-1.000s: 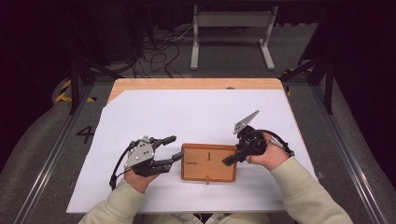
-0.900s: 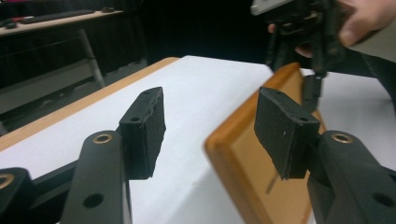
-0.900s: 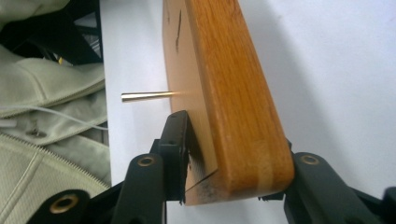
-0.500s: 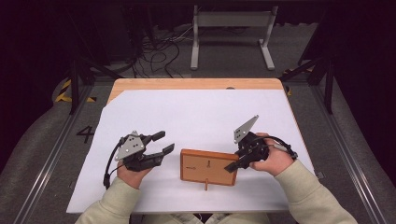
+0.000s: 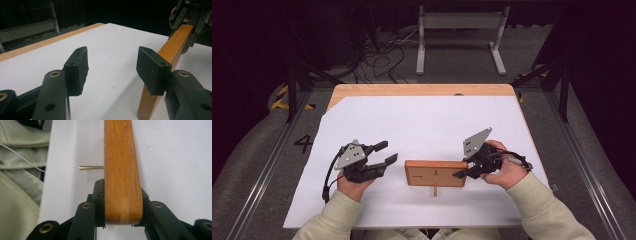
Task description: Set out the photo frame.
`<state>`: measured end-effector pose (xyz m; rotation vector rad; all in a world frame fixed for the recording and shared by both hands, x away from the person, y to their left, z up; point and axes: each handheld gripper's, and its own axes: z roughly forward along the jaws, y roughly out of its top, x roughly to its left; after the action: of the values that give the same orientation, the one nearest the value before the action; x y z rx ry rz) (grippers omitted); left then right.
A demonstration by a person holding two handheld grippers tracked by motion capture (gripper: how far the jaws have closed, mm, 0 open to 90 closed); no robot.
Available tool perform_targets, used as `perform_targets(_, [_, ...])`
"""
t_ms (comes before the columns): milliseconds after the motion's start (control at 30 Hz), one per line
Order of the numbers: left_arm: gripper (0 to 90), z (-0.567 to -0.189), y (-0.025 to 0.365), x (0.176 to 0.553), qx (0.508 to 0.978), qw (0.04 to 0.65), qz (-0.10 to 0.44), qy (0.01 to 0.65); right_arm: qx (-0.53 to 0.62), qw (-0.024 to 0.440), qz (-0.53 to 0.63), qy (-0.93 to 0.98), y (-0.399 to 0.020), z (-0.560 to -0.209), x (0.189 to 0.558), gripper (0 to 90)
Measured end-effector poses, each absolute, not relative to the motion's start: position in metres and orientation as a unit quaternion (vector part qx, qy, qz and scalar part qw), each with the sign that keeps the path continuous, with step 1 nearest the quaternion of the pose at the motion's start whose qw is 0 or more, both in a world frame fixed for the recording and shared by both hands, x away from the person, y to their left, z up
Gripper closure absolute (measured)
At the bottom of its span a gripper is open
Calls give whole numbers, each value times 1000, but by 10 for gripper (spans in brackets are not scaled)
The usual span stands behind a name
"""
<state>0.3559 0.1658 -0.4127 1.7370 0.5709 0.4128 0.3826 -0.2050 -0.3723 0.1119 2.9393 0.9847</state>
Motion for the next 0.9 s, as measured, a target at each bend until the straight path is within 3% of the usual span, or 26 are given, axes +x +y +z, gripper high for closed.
perform_targets(367, [428, -414, 166, 357, 748, 590, 173, 249, -17, 118, 306, 944, -208, -378, 363, 708])
perform_targets(900, [414, -417, 166, 360, 749, 585, 173, 259, -16, 104, 320, 942, -211, -384, 341, 623])
